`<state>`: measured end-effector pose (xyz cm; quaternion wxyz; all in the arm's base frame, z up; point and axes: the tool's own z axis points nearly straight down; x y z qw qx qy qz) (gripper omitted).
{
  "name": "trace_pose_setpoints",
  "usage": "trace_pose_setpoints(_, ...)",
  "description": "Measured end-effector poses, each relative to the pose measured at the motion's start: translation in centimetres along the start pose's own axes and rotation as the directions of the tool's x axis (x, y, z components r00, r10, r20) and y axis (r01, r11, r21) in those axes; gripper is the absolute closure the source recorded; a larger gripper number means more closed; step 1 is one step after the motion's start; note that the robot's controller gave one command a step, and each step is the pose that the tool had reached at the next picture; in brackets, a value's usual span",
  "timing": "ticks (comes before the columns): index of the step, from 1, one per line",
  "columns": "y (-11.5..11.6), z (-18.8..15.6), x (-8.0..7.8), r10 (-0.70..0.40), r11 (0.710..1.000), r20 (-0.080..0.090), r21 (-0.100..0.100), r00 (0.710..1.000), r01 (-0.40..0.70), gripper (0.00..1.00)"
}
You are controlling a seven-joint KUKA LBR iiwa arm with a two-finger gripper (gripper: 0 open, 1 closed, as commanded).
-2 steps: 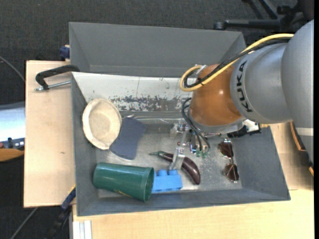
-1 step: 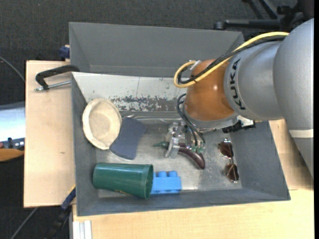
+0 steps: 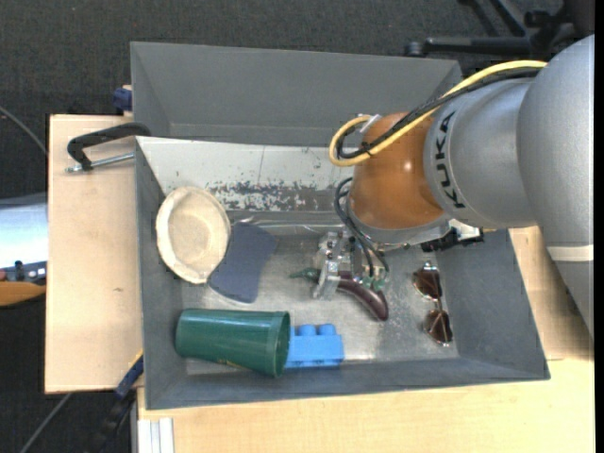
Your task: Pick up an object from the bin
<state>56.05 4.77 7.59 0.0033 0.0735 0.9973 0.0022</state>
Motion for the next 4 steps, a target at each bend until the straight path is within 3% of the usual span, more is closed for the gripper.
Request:
trace_pose_setpoints(1,0.0,-4.9,0.0,0.003,1.000,-0.005,0.001,1.000,-0.003,1.00)
trace_pose_setpoints(2,0.0,-7.9,-1.6,0.007,1.000,0.011,-0.003,1.000,-0.007,1.00)
trace_pose_setpoints(3,-1.9,-8.2,-0.9,0.002,1.000,-0.004,0.000,1.000,-0.002,1.00)
trace_pose_setpoints(4,-1.5,-14.3,-2.2,0.002,1.000,0.007,-0.002,1.000,-0.002,1.00)
